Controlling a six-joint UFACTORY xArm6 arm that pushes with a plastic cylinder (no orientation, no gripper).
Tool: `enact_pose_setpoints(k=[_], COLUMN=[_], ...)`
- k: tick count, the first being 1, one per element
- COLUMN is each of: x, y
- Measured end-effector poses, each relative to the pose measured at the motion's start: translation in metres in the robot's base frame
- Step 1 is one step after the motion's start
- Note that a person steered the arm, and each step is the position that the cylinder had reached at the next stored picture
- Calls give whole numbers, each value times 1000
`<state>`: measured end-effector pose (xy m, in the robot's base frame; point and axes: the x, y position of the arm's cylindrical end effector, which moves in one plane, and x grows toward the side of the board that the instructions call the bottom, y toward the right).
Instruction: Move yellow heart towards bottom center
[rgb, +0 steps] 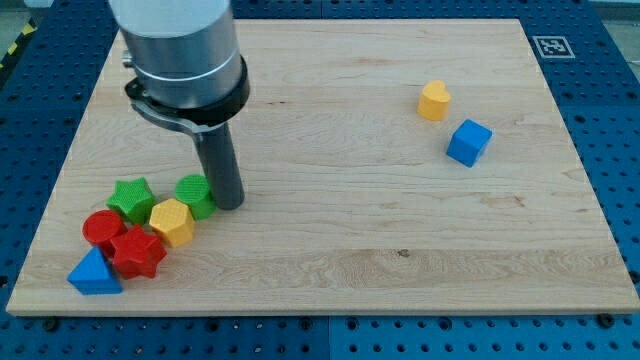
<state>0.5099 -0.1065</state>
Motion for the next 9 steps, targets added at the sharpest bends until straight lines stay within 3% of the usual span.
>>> enact_pose_setpoints(k=[1, 2, 4, 5, 9], x=[-6, -71, -244, -232, -141], y=[38, 78, 180, 259, 245])
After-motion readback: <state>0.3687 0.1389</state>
